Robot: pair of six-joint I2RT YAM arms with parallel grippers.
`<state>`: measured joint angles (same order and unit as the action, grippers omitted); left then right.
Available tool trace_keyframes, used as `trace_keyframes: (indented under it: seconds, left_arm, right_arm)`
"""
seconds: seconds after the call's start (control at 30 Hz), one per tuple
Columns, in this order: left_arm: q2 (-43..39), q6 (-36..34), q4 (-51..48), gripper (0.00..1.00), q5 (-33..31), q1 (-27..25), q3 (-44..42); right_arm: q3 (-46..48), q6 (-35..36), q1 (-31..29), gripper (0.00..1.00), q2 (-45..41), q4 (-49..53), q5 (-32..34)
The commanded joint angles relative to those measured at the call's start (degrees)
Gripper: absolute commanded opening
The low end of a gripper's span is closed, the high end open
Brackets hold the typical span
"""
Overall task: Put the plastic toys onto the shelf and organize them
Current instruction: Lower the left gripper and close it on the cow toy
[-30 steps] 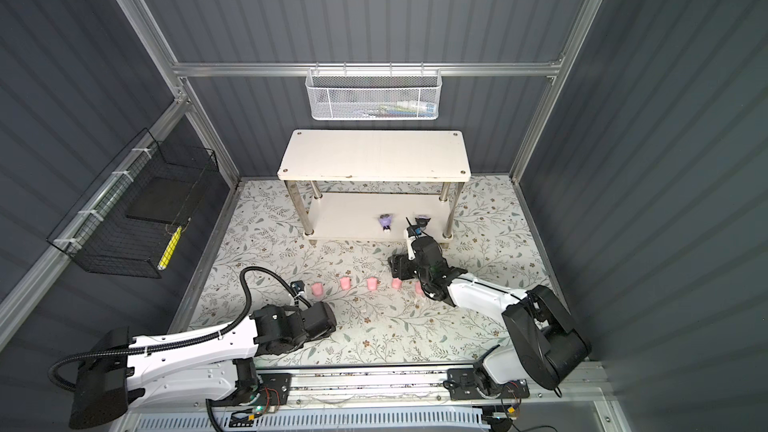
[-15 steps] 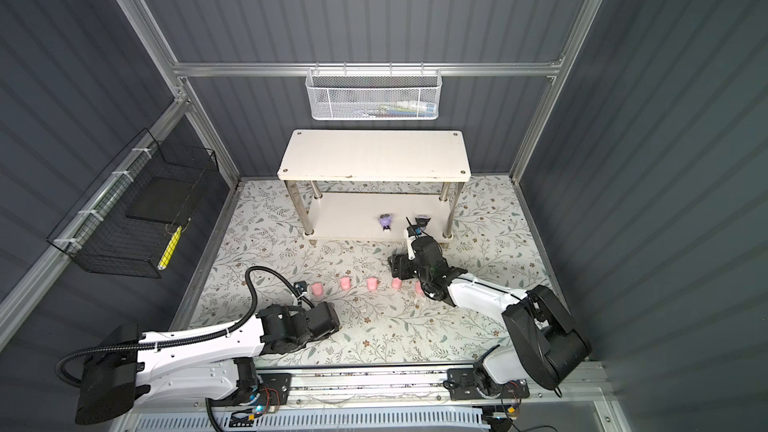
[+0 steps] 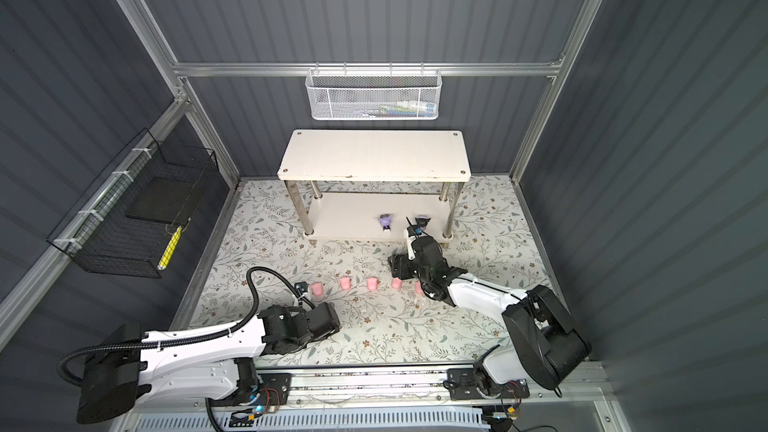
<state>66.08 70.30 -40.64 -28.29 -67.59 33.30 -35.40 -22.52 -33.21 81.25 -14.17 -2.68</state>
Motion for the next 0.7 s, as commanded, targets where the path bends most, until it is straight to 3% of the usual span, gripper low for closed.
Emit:
trace_keyframes:
  seconds: [0.0, 0.37, 0.67]
  left_arm:
    - [0.27, 0.43, -0.66, 0.63, 0.05, -0.41, -0.60]
    - [-0.27, 0.49, -2.07, 0.46, -0.49, -0.38, 0.29]
    - [-0.57, 0.32, -3.66, 0.40, -1.44, -0.43, 1.76]
  right_arm:
    - [-0.97, -0.30, -0.17, 0.76, 0.83, -1.03, -0.29]
    - [-1.47, -0.32, -0.10, 0.76, 1.33, -0.85, -0.40]
    - [-1.59, -0.38, -0.17, 0.76, 1.61, -1.03, -0.57]
